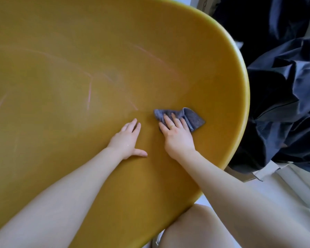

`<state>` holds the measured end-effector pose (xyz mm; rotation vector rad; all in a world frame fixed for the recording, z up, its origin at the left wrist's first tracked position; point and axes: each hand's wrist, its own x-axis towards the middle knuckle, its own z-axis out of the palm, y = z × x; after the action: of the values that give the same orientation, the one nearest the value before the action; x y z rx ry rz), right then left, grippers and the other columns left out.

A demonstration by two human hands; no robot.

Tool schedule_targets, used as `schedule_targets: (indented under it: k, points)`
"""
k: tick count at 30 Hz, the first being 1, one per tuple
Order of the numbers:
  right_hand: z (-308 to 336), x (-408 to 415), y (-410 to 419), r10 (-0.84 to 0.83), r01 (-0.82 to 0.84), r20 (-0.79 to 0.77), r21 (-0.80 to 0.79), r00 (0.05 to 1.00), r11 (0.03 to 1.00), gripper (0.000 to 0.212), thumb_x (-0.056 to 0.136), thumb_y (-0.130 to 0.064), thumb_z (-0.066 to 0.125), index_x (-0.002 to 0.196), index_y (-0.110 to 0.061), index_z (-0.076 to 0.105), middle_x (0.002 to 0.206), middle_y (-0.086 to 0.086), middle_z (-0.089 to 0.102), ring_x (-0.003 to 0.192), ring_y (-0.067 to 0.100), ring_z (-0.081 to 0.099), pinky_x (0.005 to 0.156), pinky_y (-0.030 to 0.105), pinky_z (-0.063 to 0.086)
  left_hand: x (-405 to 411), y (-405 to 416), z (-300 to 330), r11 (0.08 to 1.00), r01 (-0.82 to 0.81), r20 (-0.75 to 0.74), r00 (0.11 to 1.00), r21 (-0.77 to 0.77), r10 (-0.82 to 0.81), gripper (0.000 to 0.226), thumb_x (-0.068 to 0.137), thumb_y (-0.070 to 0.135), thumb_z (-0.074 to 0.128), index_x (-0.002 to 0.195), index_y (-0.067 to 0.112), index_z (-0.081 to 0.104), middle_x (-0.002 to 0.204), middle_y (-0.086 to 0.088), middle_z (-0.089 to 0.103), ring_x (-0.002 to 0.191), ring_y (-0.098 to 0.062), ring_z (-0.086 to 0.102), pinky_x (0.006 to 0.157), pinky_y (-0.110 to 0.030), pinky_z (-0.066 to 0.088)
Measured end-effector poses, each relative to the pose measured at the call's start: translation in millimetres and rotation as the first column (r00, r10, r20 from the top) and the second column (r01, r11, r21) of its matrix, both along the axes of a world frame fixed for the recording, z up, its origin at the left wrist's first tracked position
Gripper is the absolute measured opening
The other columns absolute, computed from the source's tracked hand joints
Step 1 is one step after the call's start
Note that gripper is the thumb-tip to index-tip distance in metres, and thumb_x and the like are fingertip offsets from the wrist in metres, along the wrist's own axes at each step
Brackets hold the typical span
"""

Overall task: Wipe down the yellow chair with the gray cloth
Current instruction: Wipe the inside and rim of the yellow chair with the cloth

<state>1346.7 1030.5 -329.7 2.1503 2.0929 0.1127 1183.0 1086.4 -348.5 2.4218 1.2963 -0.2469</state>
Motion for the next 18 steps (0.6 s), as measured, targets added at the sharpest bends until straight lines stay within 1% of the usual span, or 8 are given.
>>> schedule_targets:
  k: [2,4,6,9,10,15,16,18]
  points:
    - [-1.2,6.6,2.2,0.087,-0.087,0.018,-0.008,0.996,0.996,0.046,0.096,-0.017,0.029,0.142,-0.021,0.035,0.154,0.006,0.020,0.142,0.023,0.014,0.115,0.038,0.007,1.0,0.3,0.8,1.000,0.002,-0.010,1.000,-0.011,-0.002,0.108,0.076,0.058,0.063,0.151,0.013,-0.001,0.158,0.000,-0.012,0.145,-0.019,-0.002,0.113,-0.036,0.024]
    - [15.9,22.0,10.2,0.130,-0.143,0.171,0.069,0.977,0.987,0.048,0.087,-0.018,0.028,0.119,-0.019,0.063,0.134,0.009,0.053,0.126,0.026,0.046,0.106,0.039,0.025,1.4,3.4,3.7,1.000,0.021,-0.037,0.999,-0.005,-0.021,0.103,0.079,0.056,0.061,0.151,0.013,0.001,0.158,-0.001,-0.011,0.146,-0.021,0.000,0.113,-0.036,0.023]
    - [42.8,44.8,21.3,0.025,-0.081,0.260,0.204,0.965,0.976,0.049,0.080,-0.019,0.029,0.103,-0.015,0.072,0.116,0.011,0.066,0.113,0.030,0.058,0.103,0.042,0.020,-0.1,9.4,7.4,0.999,0.044,-0.063,0.997,0.031,-0.042,0.096,0.082,0.055,0.059,0.151,0.015,0.005,0.158,-0.002,-0.008,0.146,-0.022,0.002,0.114,-0.036,0.019]
    - [78.1,68.6,34.8,-0.048,-0.039,0.278,0.299,0.959,0.954,0.041,0.093,-0.013,0.031,0.127,-0.012,0.054,0.139,0.014,0.047,0.135,0.032,0.032,0.109,0.048,-0.013,-3.3,20.6,11.4,0.994,0.014,-0.073,0.997,0.108,-0.006,0.094,0.082,0.054,0.059,0.151,0.015,0.008,0.158,-0.004,-0.009,0.146,-0.022,0.000,0.116,-0.036,0.013]
    - [83.1,73.4,39.9,-0.062,-0.022,0.249,0.322,0.967,0.947,0.040,0.096,-0.013,0.034,0.133,-0.012,0.048,0.144,0.015,0.039,0.138,0.032,0.023,0.110,0.049,-0.014,-3.5,24.7,12.0,0.991,-0.009,-0.074,0.997,0.136,0.019,0.095,0.082,0.055,0.059,0.151,0.014,0.007,0.158,-0.005,-0.010,0.146,-0.022,0.000,0.116,-0.036,0.013]
    - [50.8,57.7,51.9,0.006,-0.057,0.160,0.314,0.987,0.948,0.051,0.084,-0.014,0.024,0.121,-0.001,0.058,0.131,0.025,0.052,0.126,0.041,0.043,0.103,0.056,0.029,-4.1,38.2,8.6,0.970,-0.150,-0.095,0.981,0.189,0.170,0.112,0.074,0.061,0.063,0.150,0.010,-0.001,0.157,-0.010,-0.015,0.146,-0.023,-0.004,0.117,-0.036,0.009]
    - [40.3,46.9,50.9,0.048,-0.084,0.138,0.268,0.989,0.960,0.056,0.084,-0.015,0.020,0.125,-0.002,0.055,0.134,0.024,0.049,0.128,0.040,0.040,0.104,0.054,0.029,-4.6,39.6,6.6,0.967,-0.184,-0.092,0.975,0.175,0.203,0.115,0.073,0.062,0.063,0.150,0.009,-0.004,0.157,-0.010,-0.016,0.146,-0.023,-0.005,0.117,-0.036,0.008]
    - [21.9,26.3,47.1,0.122,-0.134,0.108,0.110,0.987,0.985,0.055,0.091,-0.012,0.015,0.143,-0.010,0.031,0.150,0.017,0.027,0.140,0.032,0.019,0.111,0.046,0.016,-6.9,41.2,1.9,0.964,-0.228,-0.087,0.966,0.137,0.241,0.117,0.072,0.064,0.063,0.149,0.009,-0.005,0.157,-0.010,-0.016,0.146,-0.023,-0.005,0.117,-0.036,0.008]
